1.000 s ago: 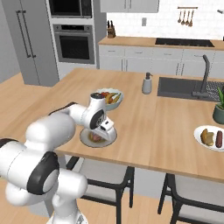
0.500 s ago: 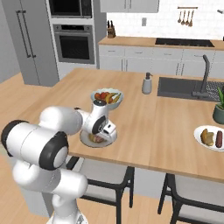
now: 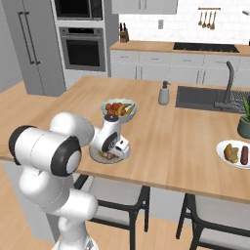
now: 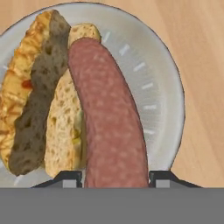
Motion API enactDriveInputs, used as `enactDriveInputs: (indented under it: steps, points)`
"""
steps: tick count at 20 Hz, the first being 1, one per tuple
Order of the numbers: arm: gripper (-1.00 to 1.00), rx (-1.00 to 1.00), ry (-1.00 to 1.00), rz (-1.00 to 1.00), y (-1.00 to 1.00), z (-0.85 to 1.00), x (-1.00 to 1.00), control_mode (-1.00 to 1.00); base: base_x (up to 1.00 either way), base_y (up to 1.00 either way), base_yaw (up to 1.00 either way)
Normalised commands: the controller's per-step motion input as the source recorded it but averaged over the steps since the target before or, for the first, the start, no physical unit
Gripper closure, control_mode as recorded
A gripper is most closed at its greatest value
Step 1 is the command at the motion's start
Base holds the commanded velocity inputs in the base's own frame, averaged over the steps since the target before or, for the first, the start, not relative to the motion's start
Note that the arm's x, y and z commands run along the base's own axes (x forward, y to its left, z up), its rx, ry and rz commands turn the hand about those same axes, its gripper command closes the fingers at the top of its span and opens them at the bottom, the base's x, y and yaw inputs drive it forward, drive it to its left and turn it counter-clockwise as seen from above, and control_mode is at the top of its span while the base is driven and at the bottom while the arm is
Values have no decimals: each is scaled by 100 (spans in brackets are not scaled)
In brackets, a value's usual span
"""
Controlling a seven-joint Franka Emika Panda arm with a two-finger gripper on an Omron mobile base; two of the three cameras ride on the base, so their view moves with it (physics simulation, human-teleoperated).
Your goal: Place one bun and one sausage from the bowl on each plate.
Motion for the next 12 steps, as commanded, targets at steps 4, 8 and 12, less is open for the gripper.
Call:
enactDriveInputs:
  steps: [4,8,12]
  points:
    - [-100,0,-5,0,3,4,14,-100,0,0,0]
    - [-100,0,-17,0,0,60,-20,-100,0,0,0]
    - [-100,0,-24,0,0,100,-68,-100,0,0,0]
